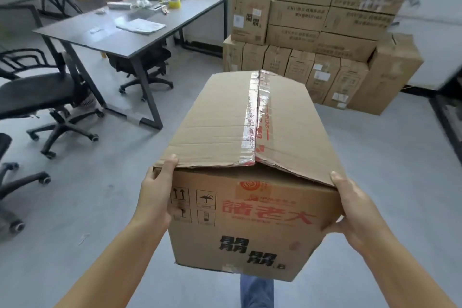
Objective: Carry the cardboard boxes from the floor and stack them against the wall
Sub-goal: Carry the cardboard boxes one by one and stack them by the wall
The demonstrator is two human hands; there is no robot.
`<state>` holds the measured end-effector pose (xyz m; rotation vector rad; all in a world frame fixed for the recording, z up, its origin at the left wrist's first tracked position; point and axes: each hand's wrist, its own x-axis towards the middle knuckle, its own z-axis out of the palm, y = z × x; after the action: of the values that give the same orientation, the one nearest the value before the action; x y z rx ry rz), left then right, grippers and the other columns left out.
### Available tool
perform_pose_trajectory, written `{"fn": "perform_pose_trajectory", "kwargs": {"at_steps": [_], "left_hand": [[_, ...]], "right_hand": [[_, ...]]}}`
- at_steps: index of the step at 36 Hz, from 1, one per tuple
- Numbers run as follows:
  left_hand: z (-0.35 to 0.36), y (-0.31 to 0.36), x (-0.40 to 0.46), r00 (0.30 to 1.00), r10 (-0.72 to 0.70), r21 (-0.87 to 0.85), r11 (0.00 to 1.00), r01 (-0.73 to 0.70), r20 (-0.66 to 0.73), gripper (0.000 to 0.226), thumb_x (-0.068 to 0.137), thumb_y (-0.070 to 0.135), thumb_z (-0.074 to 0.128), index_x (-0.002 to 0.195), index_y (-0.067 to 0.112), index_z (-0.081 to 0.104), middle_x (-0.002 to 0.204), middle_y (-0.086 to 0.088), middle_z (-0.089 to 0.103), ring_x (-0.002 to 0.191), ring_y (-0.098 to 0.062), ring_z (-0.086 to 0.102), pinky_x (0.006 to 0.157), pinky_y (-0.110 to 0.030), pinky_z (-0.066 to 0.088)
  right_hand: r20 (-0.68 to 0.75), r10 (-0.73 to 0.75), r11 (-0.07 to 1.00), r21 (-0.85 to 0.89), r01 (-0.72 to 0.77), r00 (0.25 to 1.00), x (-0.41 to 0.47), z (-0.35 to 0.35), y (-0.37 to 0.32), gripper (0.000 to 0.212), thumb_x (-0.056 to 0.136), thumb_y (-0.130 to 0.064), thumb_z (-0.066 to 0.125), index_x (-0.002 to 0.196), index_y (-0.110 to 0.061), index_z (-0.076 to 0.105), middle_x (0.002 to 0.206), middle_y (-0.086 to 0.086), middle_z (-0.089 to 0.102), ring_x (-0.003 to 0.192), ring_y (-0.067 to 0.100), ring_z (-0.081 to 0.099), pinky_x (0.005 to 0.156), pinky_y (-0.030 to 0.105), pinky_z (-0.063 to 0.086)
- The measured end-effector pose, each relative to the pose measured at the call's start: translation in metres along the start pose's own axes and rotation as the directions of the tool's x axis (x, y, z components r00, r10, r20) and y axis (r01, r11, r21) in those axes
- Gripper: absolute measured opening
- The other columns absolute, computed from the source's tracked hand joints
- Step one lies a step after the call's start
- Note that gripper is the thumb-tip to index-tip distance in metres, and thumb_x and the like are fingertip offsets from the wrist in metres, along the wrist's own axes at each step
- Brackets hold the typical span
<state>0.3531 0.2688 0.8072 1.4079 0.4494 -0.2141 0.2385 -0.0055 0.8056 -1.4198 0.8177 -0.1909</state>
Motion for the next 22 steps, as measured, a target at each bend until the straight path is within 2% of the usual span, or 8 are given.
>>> {"fn": "perform_pose_trajectory", "kwargs": {"at_steps": [4, 7, 9, 13, 17, 22], "left_hand": [[0.048, 0.018, 0.061, 1.0, 0.012, 0.01, 1.0, -0.012, -0.025, 0.018, 0.091, 0.046, 0.055, 0.096, 0.029, 0.058, 0.112, -0.004, 0.063, 0.099, -0.032, 0.06, 0.067, -0.047, 0.042], [0.088, 0.033, 0.104, 0.998, -0.012, -0.007, 1.0, 0.011, -0.058, 0.031, 0.089, 0.047, 0.056, 0.109, 0.023, 0.06, 0.118, -0.009, 0.063, 0.102, -0.035, 0.06, 0.065, -0.046, 0.042], [0.115, 0.046, 0.131, 0.998, -0.016, -0.012, 1.0, 0.015, -0.065, 0.034, 0.09, 0.047, 0.056, 0.113, 0.023, 0.059, 0.117, -0.007, 0.062, 0.103, -0.034, 0.06, 0.066, -0.046, 0.044], [0.159, 0.071, 0.186, 0.995, -0.036, -0.035, 0.999, 0.033, -0.088, 0.035, 0.091, 0.046, 0.054, 0.119, 0.026, 0.055, 0.111, 0.0, 0.061, 0.1, -0.029, 0.059, 0.068, -0.048, 0.049], [0.19, 0.098, 0.239, 0.991, -0.051, -0.073, 0.996, 0.042, -0.124, 0.031, 0.091, 0.046, 0.054, 0.115, 0.028, 0.054, 0.107, 0.004, 0.06, 0.099, -0.028, 0.058, 0.079, -0.055, 0.049], [0.212, 0.131, 0.321, 0.994, -0.042, -0.101, 0.994, 0.031, -0.105, 0.023, 0.092, 0.045, 0.052, 0.112, 0.034, 0.057, 0.104, 0.009, 0.061, 0.101, -0.022, 0.058, 0.083, -0.063, 0.048]], "right_hand": [[0.022, 0.014, 1.0, -0.017, -0.014, 1.0, 0.08, 0.012, -0.031, 0.033, 0.098, -0.042, 0.042, 0.126, -0.03, 0.057, 0.112, 0.0, 0.065, 0.099, 0.021, 0.06, 0.06, 0.054, 0.056], [0.03, 0.026, 0.999, -0.028, -0.025, 0.999, 0.137, 0.019, -0.061, 0.033, 0.099, -0.041, 0.042, 0.126, -0.028, 0.057, 0.109, 0.0, 0.065, 0.094, 0.02, 0.06, 0.061, 0.053, 0.055], [0.043, 0.027, 0.999, -0.033, -0.025, 0.999, 0.175, 0.025, -0.084, 0.033, 0.099, -0.04, 0.042, 0.126, -0.028, 0.056, 0.105, -0.002, 0.064, 0.09, 0.018, 0.06, 0.06, 0.051, 0.055], [0.042, 0.021, 0.998, -0.063, -0.018, 0.999, 0.247, 0.044, -0.126, 0.032, 0.1, -0.037, 0.041, 0.127, -0.028, 0.055, 0.099, -0.004, 0.061, 0.084, 0.017, 0.057, 0.067, 0.056, 0.053], [0.08, -0.008, 0.996, -0.091, 0.016, 0.997, 0.309, 0.072, -0.163, 0.032, 0.1, -0.038, 0.04, 0.128, -0.032, 0.055, 0.101, -0.004, 0.062, 0.085, 0.018, 0.059, 0.061, 0.049, 0.053], [0.1, -0.064, 0.991, -0.109, 0.075, 0.993, 0.383, 0.121, -0.2, 0.029, 0.1, -0.038, 0.04, 0.124, -0.033, 0.055, 0.101, -0.006, 0.064, 0.085, 0.017, 0.06, 0.066, 0.05, 0.051]]}}
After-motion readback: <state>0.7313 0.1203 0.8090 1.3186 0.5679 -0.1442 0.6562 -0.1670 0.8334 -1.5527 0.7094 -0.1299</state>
